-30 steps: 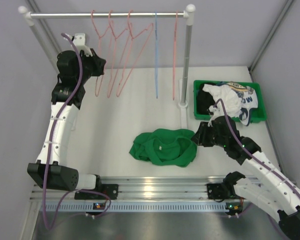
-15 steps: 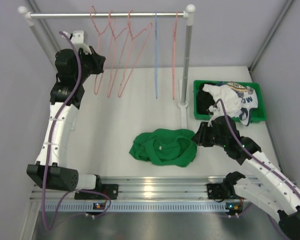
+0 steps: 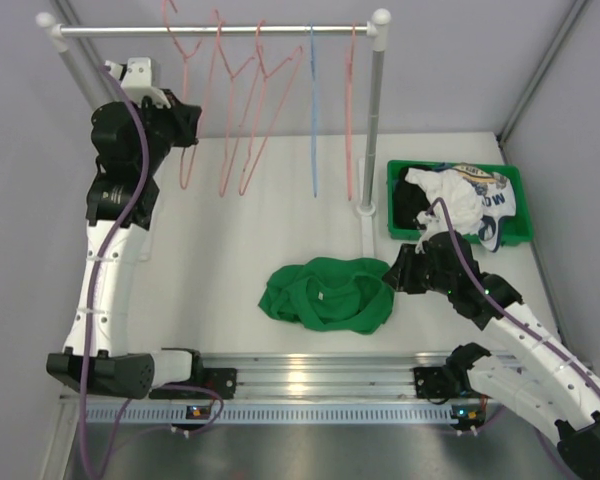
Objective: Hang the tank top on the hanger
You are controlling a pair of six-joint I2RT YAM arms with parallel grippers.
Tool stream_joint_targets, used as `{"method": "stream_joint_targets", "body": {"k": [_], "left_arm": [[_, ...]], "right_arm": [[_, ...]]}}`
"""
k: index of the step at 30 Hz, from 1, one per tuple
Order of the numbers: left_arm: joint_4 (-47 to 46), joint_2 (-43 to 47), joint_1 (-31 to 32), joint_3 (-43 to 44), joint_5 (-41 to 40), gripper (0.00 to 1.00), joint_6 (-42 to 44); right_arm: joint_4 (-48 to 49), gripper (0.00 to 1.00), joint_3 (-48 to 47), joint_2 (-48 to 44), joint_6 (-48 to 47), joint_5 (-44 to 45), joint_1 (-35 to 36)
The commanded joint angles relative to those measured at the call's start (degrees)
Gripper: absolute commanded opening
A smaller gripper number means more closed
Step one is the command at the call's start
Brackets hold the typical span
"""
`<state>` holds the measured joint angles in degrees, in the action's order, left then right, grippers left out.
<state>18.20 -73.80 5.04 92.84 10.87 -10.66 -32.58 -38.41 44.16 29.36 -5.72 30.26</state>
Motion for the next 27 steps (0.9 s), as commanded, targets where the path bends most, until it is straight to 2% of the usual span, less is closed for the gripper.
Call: {"method": "stream_joint_targets", "body": {"k": [1, 9, 19, 22, 27], "left_arm": [[-1.85, 3.22, 0.24, -0.55, -0.59, 0.0, 0.72], [0.87, 8.84, 0.24, -6.87, -0.77, 0.0, -0.86], [13.0, 24.38, 0.24, -18.91, -3.32, 0.0, -0.5], [16.51, 29.65, 0.24, -23.66, -1.83, 0.0, -1.73], [23.09, 36.79, 0.24, -31.13, 5.19, 0.0, -4.37]], "right_arm": [[1.82, 0.33, -1.58, 0.05, -1.24, -0.52, 1.12], [1.64, 0.34, -2.28, 0.75, -2.03, -0.53, 1.12], [-3.19, 0.35, -6.06, 1.45, -5.46, 1.5, 1.2], [-3.63, 0.36, -6.76, 1.89, -5.81, 1.32, 1.12], [-2.93, 0.36, -6.94, 2.42, -5.99, 0.88, 1.2]]}}
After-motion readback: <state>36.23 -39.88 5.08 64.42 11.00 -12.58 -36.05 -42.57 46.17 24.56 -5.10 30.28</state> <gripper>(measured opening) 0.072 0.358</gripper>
